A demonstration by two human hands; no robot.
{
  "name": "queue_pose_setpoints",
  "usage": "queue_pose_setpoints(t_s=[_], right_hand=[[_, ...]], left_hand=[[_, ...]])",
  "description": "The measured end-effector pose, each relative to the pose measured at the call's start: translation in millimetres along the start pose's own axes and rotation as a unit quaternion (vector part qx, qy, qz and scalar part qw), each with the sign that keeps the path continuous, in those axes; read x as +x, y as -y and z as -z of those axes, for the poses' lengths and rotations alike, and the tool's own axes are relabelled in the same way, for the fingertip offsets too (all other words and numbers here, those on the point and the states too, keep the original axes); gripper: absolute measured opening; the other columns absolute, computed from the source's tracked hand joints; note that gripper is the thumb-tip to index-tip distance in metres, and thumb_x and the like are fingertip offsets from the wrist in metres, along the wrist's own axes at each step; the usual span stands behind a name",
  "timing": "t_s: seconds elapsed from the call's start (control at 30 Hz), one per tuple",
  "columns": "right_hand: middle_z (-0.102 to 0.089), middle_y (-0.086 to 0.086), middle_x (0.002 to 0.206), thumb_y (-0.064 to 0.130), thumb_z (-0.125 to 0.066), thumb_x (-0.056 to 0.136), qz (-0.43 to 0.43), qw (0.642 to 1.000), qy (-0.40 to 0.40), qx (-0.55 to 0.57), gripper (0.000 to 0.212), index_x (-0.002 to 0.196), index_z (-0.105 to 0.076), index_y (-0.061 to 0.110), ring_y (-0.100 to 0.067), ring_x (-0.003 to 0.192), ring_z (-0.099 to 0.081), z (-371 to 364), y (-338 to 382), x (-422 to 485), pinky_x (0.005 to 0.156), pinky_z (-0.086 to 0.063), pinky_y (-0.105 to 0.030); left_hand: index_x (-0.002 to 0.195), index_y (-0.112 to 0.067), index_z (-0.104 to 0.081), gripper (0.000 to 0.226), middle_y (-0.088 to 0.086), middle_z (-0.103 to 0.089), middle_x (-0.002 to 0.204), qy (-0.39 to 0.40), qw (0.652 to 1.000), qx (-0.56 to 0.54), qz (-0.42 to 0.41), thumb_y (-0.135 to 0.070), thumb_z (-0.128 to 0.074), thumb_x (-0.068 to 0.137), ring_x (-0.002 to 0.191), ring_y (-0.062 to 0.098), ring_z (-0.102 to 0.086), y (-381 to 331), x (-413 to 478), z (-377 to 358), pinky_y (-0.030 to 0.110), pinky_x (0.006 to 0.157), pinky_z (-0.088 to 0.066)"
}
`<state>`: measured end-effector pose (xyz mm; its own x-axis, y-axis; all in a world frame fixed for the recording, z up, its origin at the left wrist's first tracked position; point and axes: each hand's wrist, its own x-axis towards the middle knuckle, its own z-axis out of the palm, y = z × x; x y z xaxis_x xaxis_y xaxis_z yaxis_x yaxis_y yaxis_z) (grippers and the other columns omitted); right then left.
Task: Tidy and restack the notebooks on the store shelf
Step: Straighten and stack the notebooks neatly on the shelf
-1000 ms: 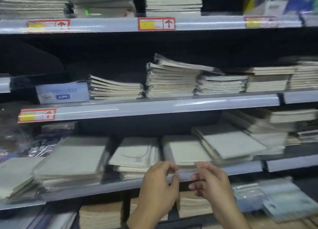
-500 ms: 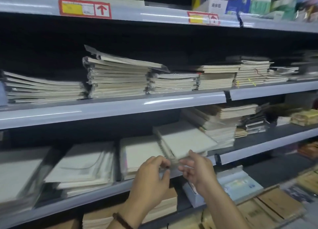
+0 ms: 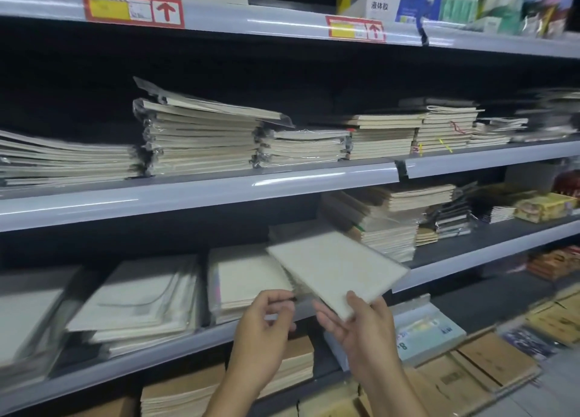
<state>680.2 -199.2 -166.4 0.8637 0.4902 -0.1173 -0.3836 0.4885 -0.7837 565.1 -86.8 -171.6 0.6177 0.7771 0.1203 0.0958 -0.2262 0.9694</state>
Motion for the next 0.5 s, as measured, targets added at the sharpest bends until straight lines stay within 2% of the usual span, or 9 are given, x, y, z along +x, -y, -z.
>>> queue_pose_setpoints(t_s=[0.07, 0.17, 0.27, 0.33, 0.4, 0.5], right_hand=[[-0.075, -0.03, 0.107, 0.005, -0.051, 0.108, -0.004, 1.0, 0.009, -0.002, 0.019, 0.125, -0.057, 0.007, -0.045, 0.075, -0.079, 6, 7, -12, 0.054, -0.064, -0.037], [-0.079, -0.025, 0.088, 0.006, -0.053, 0.106, -0.014, 0.999, 0.028, -0.034, 0.014, 0.117, -0.062, 0.008, -0.04, 0.06, -0.075, 15, 17, -31, 0.052, -0.059, -0.035], [-0.077, -0.019, 0.077, 0.006, -0.053, 0.104, -0.029, 0.996, 0.048, -0.062, 0.015, 0.114, -0.063, 0.005, -0.03, 0.045, -0.063, 22, 24, -44, 0.052, -0.042, -0.031], [-0.07, -0.02, 0.07, 0.005, -0.054, 0.102, -0.051, 0.992, 0.069, -0.092, 0.016, 0.114, -0.062, 0.0, -0.027, 0.042, -0.054, 24, 28, -50, 0.042, -0.034, -0.026], [-0.061, -0.023, 0.068, 0.005, -0.054, 0.1, -0.071, 0.982, 0.11, -0.135, 0.024, 0.12, -0.059, -0.007, -0.026, 0.043, -0.048, 23, 29, -53, 0.037, -0.03, -0.025], [-0.054, -0.021, 0.071, 0.008, -0.056, 0.099, -0.102, 0.966, 0.166, -0.173, 0.03, 0.124, -0.057, -0.009, -0.024, 0.046, -0.044, 18, 27, -57, 0.04, -0.026, -0.026]], left_hand=[[0.116, -0.03, -0.068, 0.013, -0.004, -0.08, 0.108, -0.009, 0.993, -0.104, 0.049, -0.028, -0.062, 0.105, 0.088, 0.021, -0.08, -4, -5, 3, 0.044, 0.085, -0.062], [0.127, -0.021, -0.062, 0.023, 0.007, -0.081, 0.111, -0.026, 0.959, -0.271, 0.078, -0.029, -0.056, 0.108, 0.096, 0.041, -0.078, -7, -15, 15, 0.044, 0.073, -0.057], [0.137, -0.019, -0.059, 0.046, 0.011, -0.078, 0.122, -0.029, 0.92, -0.376, 0.112, -0.051, -0.049, 0.105, 0.095, 0.038, -0.079, -2, -23, 39, 0.041, 0.072, -0.054], [0.137, -0.02, -0.06, 0.054, 0.013, -0.076, 0.126, 0.006, 0.908, -0.399, 0.127, -0.058, -0.041, 0.105, 0.096, 0.039, -0.079, 5, -29, 59, 0.041, 0.07, -0.059], [0.137, -0.014, -0.061, 0.051, 0.017, -0.077, 0.119, 0.045, 0.895, -0.424, 0.13, -0.05, -0.041, 0.107, 0.095, 0.043, -0.078, 10, -38, 78, 0.037, 0.062, -0.064], [0.135, -0.006, -0.062, 0.049, 0.022, -0.078, 0.114, 0.057, 0.884, -0.444, 0.133, -0.036, -0.052, 0.097, 0.083, 0.041, -0.079, 19, -54, 108, 0.034, 0.051, -0.063]])
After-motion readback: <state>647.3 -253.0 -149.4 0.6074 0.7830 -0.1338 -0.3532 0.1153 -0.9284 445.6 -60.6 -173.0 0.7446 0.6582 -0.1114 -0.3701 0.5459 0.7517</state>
